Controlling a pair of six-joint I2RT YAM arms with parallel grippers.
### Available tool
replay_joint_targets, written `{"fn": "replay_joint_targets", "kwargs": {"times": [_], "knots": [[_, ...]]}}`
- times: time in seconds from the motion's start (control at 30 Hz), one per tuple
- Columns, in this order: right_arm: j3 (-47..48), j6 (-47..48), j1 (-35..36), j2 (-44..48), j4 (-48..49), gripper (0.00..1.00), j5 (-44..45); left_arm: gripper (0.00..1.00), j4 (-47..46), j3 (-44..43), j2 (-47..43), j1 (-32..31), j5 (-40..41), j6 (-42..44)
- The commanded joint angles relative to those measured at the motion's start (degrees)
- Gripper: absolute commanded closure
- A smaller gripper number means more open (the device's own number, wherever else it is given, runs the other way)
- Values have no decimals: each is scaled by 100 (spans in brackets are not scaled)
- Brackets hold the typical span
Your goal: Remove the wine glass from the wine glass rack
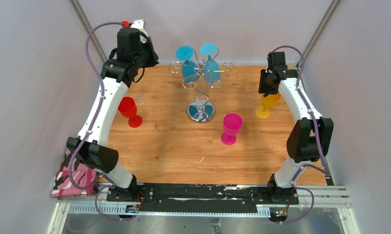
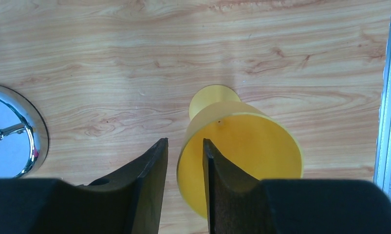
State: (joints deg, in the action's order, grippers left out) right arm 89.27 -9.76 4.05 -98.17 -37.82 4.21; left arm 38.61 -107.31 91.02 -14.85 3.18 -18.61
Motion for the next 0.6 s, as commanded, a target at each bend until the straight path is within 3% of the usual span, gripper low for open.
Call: {"fn": "replay_joint_targets", "kwargs": {"times": [0.0, 0.07, 0.13, 0.23, 0.3, 0.57], "knots": [[344, -26, -71, 347, -346, 62, -59, 94, -346, -23, 3, 76, -425, -28], [450, -21, -71, 544, -412, 58, -45, 88, -556, 118, -11, 188, -871, -182], [446, -52, -61, 827, -410, 55, -13, 74, -1175, 510, -65, 405, -1697, -544], [296, -82, -51, 1317, -307, 46, -45, 62, -3228, 1409, -50, 875, -3453, -1851], [111, -70, -45, 1682, -111, 43, -88, 59, -4555, 1855, 146, 1076, -4114, -2884], [-214, -153, -43, 2502, 247, 40, -328, 55, -5993, 1905, 802, 1096, -4750, -4226]]}}
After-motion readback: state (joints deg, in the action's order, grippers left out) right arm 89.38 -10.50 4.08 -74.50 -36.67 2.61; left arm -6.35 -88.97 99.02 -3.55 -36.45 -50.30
